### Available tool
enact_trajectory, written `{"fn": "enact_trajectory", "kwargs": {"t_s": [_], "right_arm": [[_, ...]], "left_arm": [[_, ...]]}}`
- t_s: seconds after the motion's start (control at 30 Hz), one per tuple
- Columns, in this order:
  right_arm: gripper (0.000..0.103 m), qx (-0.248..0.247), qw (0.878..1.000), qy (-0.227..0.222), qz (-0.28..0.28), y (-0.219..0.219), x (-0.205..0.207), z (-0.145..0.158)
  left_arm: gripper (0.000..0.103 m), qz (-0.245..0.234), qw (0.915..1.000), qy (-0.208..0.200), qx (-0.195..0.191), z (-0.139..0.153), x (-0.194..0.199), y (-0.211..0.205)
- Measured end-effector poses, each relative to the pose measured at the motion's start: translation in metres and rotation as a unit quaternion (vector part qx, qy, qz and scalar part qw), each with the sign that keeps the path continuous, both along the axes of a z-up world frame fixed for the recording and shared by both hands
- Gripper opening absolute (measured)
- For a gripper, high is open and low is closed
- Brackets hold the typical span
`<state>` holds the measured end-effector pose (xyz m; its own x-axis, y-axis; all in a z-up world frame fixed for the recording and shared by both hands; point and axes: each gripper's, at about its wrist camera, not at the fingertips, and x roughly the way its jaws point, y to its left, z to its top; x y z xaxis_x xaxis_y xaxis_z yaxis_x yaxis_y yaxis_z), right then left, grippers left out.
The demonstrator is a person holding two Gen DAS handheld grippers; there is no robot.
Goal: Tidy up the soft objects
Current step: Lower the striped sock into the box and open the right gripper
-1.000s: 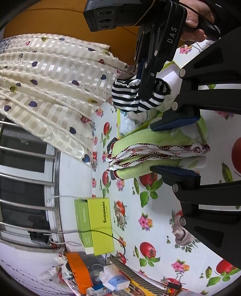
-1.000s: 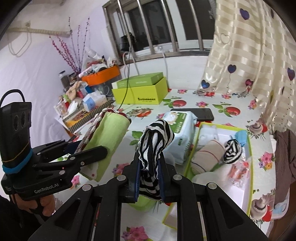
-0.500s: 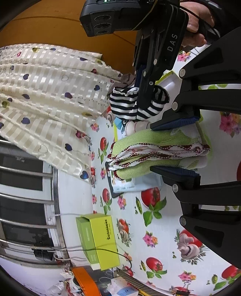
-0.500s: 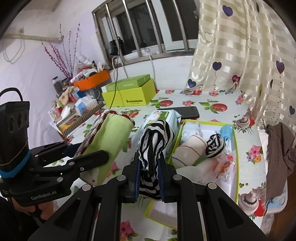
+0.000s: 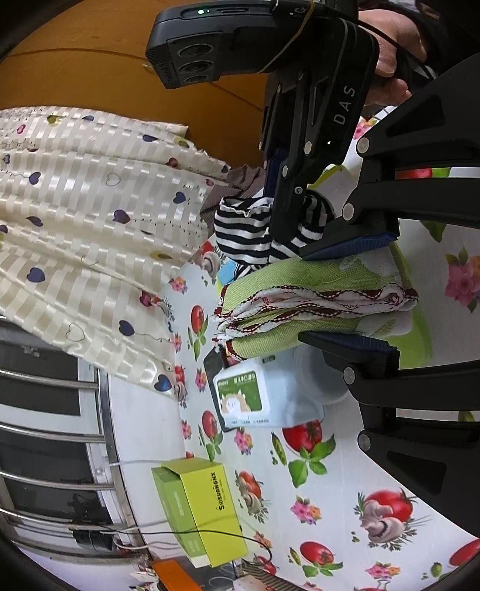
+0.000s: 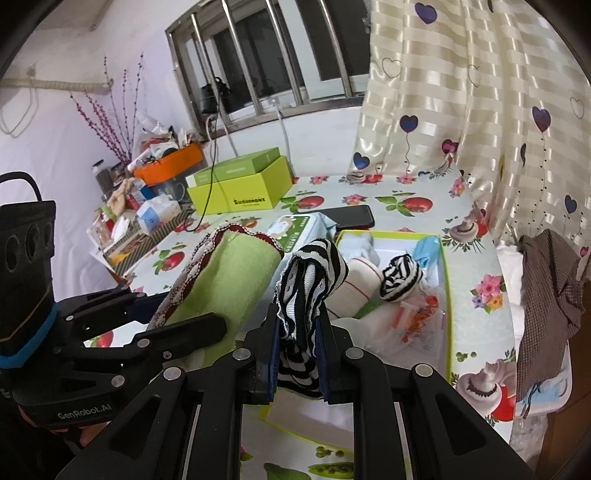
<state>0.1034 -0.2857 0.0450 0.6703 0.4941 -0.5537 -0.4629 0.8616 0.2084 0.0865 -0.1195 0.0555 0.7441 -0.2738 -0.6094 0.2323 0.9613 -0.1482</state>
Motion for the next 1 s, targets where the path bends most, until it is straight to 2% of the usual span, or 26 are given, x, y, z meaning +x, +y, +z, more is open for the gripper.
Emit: {"fn": "enact_trajectory", "kwargs": {"t_s": [0.57, 1.0], "right_arm": [[0.016, 0.004, 0.999, 0.019, -0.047, -0.041, 0.008, -0.016], [0.016, -0.027, 0.995, 0.074, -0.065, -0.054, 0.023, -0.057]], "left_arm": [[0.039, -0.027, 0.999, 0.033, -0.008, -0.021, 0.013, -0.022], [0.039, -0.065, 0.9953, 0.072, -0.001, -0.047, 0.024, -0.045]]}}
